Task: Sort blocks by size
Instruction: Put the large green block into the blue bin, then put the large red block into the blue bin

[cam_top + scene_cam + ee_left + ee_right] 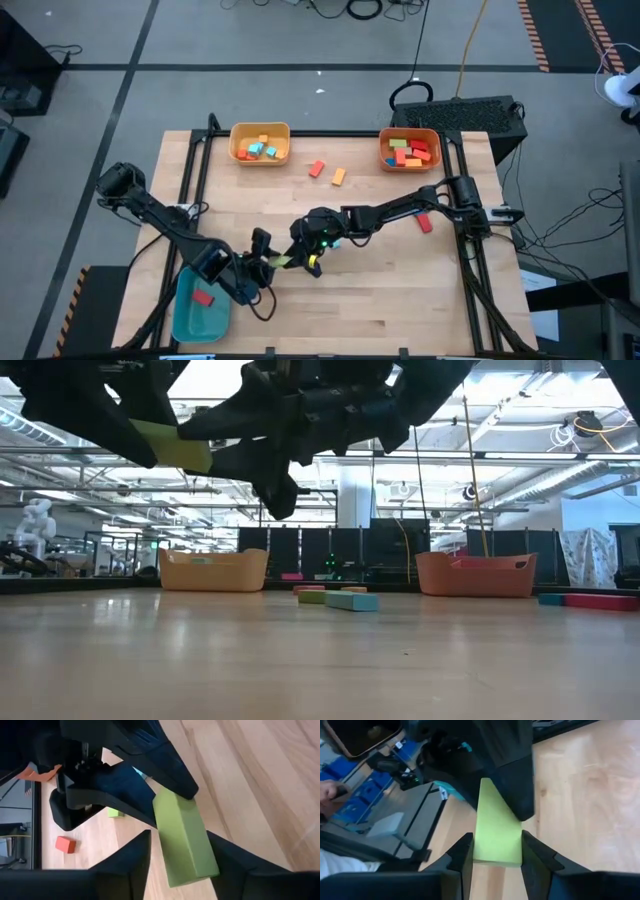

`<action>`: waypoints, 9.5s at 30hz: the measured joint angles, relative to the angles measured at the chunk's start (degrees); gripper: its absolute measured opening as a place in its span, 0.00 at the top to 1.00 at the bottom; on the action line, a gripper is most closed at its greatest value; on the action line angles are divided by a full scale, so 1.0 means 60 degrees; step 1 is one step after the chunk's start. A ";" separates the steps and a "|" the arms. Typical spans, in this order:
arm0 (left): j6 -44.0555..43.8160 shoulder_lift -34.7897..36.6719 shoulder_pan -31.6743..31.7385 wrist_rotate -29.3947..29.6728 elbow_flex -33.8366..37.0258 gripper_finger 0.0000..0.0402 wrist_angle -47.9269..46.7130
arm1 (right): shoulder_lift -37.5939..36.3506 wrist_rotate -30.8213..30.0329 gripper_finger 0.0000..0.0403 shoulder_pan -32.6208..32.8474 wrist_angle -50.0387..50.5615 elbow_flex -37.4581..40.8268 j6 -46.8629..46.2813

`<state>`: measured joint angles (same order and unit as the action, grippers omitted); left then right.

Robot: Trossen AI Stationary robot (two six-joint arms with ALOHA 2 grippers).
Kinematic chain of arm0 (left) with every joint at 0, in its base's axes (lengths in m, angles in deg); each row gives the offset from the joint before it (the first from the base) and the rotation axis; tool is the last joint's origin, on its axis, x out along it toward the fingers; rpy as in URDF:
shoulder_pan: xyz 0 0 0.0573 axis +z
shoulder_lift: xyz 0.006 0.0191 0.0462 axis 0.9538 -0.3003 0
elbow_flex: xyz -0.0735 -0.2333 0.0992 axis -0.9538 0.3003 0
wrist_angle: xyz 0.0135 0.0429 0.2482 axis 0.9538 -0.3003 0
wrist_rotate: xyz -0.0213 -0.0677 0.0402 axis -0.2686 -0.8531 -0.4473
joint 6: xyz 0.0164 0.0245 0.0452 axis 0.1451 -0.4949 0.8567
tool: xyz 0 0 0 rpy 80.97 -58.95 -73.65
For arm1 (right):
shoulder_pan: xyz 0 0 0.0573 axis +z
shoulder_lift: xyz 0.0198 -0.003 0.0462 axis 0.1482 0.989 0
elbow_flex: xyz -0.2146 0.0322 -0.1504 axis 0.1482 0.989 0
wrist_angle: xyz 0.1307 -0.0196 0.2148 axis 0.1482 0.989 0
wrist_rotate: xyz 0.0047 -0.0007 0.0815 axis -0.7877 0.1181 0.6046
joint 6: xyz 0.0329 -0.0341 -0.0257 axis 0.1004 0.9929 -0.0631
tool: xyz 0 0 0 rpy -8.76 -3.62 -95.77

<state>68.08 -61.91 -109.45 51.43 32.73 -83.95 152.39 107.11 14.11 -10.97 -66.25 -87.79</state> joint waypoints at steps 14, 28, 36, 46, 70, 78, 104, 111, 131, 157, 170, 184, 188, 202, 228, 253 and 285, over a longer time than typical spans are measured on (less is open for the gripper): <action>-0.0255 0.0037 -0.0095 0.0304 -0.0016 0.83 0.0211 | 0.0000 0.0513 0.68 0.0013 -0.0296 0.0000 -0.0665; -0.6045 0.0153 -0.0353 -0.1945 -0.1711 0.84 -0.4420 | -0.0004 -0.2062 0.41 -0.0057 0.1899 -0.0011 0.1317; -0.8449 0.0153 -0.1107 -0.5345 -0.1814 0.84 -0.5842 | -0.0004 -0.3873 0.42 -0.0036 0.3931 -0.0011 0.1721; -1.0520 0.0149 -0.2549 -0.5979 -0.1814 0.84 -0.5859 | -0.0004 -0.4700 0.42 -0.0336 0.5517 -0.0009 0.3033; -1.1527 0.0142 -0.2940 -0.6536 0.0364 0.60 -0.4508 | -0.0480 -0.5684 0.42 -0.0607 0.6466 -0.0004 0.3798; -1.1516 0.0142 -0.2932 -0.6972 0.0273 0.59 -0.4534 | -0.1290 -0.6525 0.42 -0.0481 0.7170 -0.0007 0.2726; -0.9197 0.1763 -0.1626 -0.1148 -0.0192 0.59 -0.4546 | -0.5565 -0.7359 0.42 0.0186 1.0719 0.4435 -0.4439; -0.6550 0.1621 -0.0347 -0.0173 -0.0124 0.59 -0.2881 | -0.6215 -0.6965 0.42 0.0377 1.2548 0.5446 -0.6573; -0.1299 0.1621 0.1253 -0.0852 0.1715 0.59 0.2491 | -0.6233 -0.6285 0.42 0.1094 1.2799 0.6954 -0.8001; -0.0006 0.1625 0.2350 -0.0833 0.2149 0.59 0.4287 | -0.7637 -0.5011 0.69 0.1089 1.0759 0.7486 -0.6492; 0.2308 0.1621 0.2346 -0.1013 0.2149 0.59 0.5366 | -0.7923 -0.4748 0.71 0.1089 0.5439 0.7471 -0.3943; 0.4067 0.1046 0.2412 -0.1371 0.2149 0.59 0.6919 | -0.7289 -0.4128 0.71 0.0850 0.2123 0.7357 -0.2462; 0.4089 0.0592 0.2419 -0.1302 0.2149 0.56 0.7615 | -0.6672 -0.3805 0.71 0.0655 0.2097 0.6918 -0.2149; 0.4070 -0.0004 0.2976 -0.2299 0.2087 0.18 0.8487 | -0.4190 -0.2220 0.71 0.0299 0.2128 0.3828 -0.0160; 0.5018 -0.0004 0.2965 -0.3938 0.2087 0.58 0.7884 | -0.2965 -0.1287 0.71 0.0197 0.2856 0.2058 0.0833; 0.4166 -0.0002 0.3009 -0.4104 0.2095 0.84 0.7724 | -0.3218 -0.1203 0.54 0.0115 0.3270 0.2062 0.1168; -0.0253 0.2108 0.2672 -0.2298 0.2084 0.84 0.4534 | -0.4914 -0.5975 0.50 0.0146 0.7573 0.2189 0.1021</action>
<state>66.56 -49.26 -93.42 37.64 45.23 -56.75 122.90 71.25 14.98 34.47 -53.11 -81.66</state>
